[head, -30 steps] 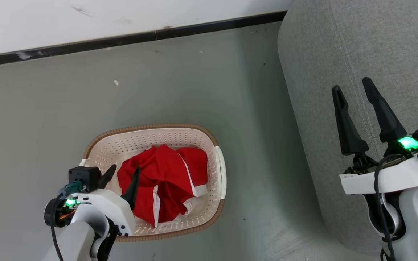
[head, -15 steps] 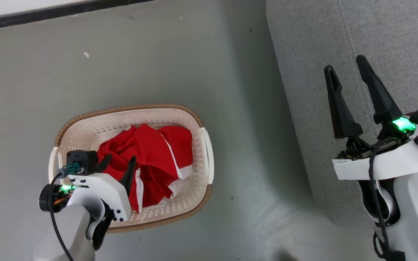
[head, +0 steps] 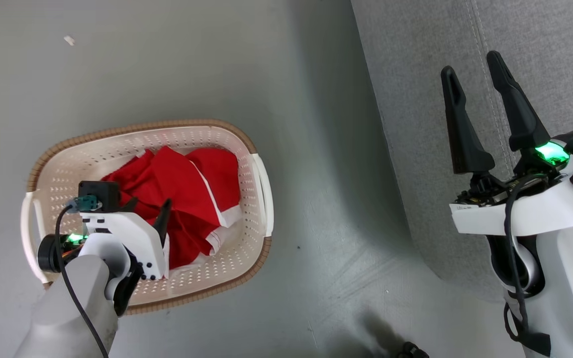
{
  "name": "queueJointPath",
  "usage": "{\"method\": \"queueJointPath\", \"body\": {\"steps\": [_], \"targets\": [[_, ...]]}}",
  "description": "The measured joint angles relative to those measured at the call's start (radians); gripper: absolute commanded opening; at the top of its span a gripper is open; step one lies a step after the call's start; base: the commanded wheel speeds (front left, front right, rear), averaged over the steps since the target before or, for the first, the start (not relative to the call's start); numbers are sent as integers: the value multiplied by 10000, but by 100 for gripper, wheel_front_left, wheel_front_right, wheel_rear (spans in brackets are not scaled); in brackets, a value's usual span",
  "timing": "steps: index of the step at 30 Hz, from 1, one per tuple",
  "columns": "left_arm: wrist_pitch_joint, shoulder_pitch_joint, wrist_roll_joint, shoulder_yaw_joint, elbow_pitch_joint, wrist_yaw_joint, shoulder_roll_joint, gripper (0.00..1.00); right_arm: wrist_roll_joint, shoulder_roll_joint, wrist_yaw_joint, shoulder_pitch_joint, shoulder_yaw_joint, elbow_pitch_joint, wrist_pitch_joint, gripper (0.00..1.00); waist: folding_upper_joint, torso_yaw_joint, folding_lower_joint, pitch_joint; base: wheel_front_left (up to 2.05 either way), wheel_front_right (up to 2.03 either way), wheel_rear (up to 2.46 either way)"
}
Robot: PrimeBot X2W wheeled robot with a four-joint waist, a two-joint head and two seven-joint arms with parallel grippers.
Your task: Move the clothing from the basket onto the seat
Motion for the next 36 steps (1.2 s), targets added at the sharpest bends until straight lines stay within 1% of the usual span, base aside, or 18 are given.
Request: {"method": "queueJointPath", "body": {"steps": [10,18,26,32,36], "targets": [[535,-786,-84,104,633,-31,84,100,0,140,0,-384,163,-73,0,100,0,-412,0,679,0,0,0],[794,-1509,56,125,1170,-19,585,100,4,245,0,-753,318,-219,0,100,0,-814,0,1316,0,0,0],[1258,-2027,194,69,1745,144,832,100,19,290,0,-1287,692,-403,-2,100,0,-1135,0,1826,0,0,0],[1595,-2252,221,-98,2065,150,832,100,25,313,0,-1591,750,-531,-29,100,0,-1359,0,2147,0,0,0],[1768,-2277,466,-307,2224,136,836,100,35,322,0,-1593,803,-533,-29,100,0,-1471,0,2329,0,0,0]]}}
